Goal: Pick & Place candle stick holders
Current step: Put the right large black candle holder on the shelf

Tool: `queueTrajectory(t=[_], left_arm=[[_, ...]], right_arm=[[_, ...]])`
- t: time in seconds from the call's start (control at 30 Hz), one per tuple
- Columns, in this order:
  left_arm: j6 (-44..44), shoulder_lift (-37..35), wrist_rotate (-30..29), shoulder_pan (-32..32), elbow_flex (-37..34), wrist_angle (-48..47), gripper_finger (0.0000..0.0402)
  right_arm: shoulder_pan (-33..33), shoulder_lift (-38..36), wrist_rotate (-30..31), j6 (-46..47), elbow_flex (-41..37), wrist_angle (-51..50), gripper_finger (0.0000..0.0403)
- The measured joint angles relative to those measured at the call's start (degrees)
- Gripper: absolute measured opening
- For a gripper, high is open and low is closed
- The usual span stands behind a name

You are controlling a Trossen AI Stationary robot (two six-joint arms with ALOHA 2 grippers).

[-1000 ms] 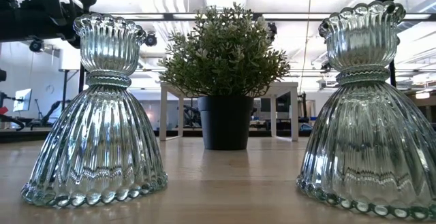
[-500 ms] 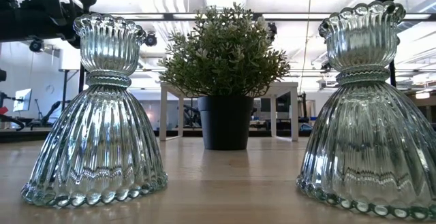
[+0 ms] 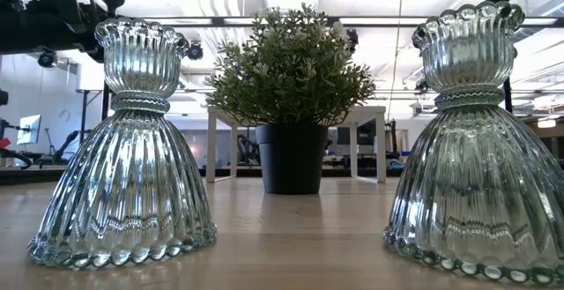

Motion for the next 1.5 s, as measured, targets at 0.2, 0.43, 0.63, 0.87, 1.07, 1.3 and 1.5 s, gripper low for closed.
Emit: queueTrajectory(t=[0.2,0.43,0.63,0.87,1.07,1.3,1.5], left_arm=[[0.0,0.0,0.0,0.0,0.0,0.0,0.0014],[0.0,0.0,0.0,0.0,0.0,0.0,0.0014],[0.0,0.0,0.0,0.0,0.0,0.0,0.0014],[0.0,0.0,0.0,0.0,0.0,0.0,0.0014],[0.0,0.0,0.0,0.0,0.0,0.0,0.0014],[0.0,0.0,0.0,0.0,0.0,0.0,0.0014],[0.0,0.0,0.0,0.0,0.0,0.0,0.0014]], right_arm=[[6.4,3.9,1.9,12.9,-0.1,-6.9,0.0323],[11.3,8.8,5.8,31.4,-0.1,-16.5,0.0303],[12.3,13.1,7.6,40.0,-0.2,-20.7,0.0275],[12.2,18.5,7.5,50.8,-0.2,-29.5,0.0253],[12.2,22.4,8.5,59.6,-1.4,-35.5,0.0247],[12.1,25.0,15.8,66.3,-5.7,-36.9,0.0247],[12.1,24.7,20.8,75.0,-10.9,-37.5,0.0247]])
